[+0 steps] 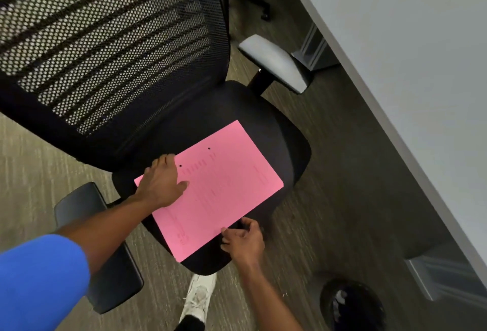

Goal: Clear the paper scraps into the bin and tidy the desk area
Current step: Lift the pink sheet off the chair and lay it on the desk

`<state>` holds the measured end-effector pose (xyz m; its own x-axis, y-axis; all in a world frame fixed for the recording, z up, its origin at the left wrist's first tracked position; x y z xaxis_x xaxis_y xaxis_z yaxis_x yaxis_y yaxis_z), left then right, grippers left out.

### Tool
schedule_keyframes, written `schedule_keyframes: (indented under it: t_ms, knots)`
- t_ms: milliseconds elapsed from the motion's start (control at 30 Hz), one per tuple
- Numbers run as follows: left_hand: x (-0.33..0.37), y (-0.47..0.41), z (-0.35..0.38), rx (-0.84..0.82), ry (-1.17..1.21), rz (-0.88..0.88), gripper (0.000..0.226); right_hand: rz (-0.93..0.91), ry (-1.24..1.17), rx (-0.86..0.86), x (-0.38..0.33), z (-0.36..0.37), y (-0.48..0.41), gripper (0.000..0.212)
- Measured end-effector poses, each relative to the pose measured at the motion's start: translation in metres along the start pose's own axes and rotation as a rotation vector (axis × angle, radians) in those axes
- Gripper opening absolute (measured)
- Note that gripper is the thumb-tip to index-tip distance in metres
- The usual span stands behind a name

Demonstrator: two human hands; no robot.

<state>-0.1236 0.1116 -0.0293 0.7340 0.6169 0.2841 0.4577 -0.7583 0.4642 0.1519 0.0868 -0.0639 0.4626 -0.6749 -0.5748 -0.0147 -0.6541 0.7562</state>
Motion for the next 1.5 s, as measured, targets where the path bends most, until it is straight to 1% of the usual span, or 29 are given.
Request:
schedule_keyframes:
  t_ms: [100, 233, 400, 500, 633, 733, 900, 1033, 1167, 1500]
  knots:
    - [-0.003, -0.002, -0.002, 0.047, 0.056, -0.047, 0.067, 0.01, 0.002, 0.052, -0.004, -0.001, 0.0, 0.046]
    - [-0.007, 0.001, -0.003, 0.06, 0.151, -0.084, 0.055, 0.002, 0.028, 0.095, -0.002, -0.012, 0.002, 0.043]
    - [-0.005, 0.022, -0.003, 0.025, 0.192, -0.049, 0.058, -0.049, -0.025, 0.15, -0.003, -0.036, 0.014, 0.041]
    - [0.002, 0.038, -0.004, 0.02, 0.242, -0.023, 0.048, -0.07, -0.011, 0.139, -0.004, -0.05, 0.025, 0.042]
    - [0.016, 0.066, -0.007, 0.018, 0.354, -0.027, 0.047, -0.103, -0.033, 0.154, -0.003, -0.075, 0.046, 0.043]
    - [0.03, 0.09, -0.007, 0.0, 0.407, 0.004, 0.044, -0.152, -0.074, 0.151, -0.001, -0.095, 0.063, 0.046]
    - [0.06, 0.131, -0.003, -0.004, 0.476, 0.007, 0.052, -0.219, -0.1, 0.182, 0.007, -0.141, 0.091, 0.052]
    - [0.093, 0.168, 0.006, -0.006, 0.521, 0.028, 0.057, -0.225, -0.037, 0.207, 0.018, -0.19, 0.111, 0.056]
    - [0.13, 0.204, 0.01, -0.021, 0.556, 0.082, 0.061, -0.212, 0.002, 0.208, 0.035, -0.237, 0.133, 0.051]
    - [0.222, 0.287, 0.01, -0.036, 0.662, 0.149, 0.063, -0.265, 0.07, 0.259, 0.054, -0.346, 0.204, 0.051]
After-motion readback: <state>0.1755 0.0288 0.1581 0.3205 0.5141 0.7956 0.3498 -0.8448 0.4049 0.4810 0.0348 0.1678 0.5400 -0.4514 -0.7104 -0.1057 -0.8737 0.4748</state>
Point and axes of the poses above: each hand's wrist, its own y-axis away from the middle knuckle, its own z-axis out of the palm, x = y × z, the point moved 4 cm from there along -y, towards the middle knuckle, and after that the axes turned 8 degrees about y, right-handed, at the moved point
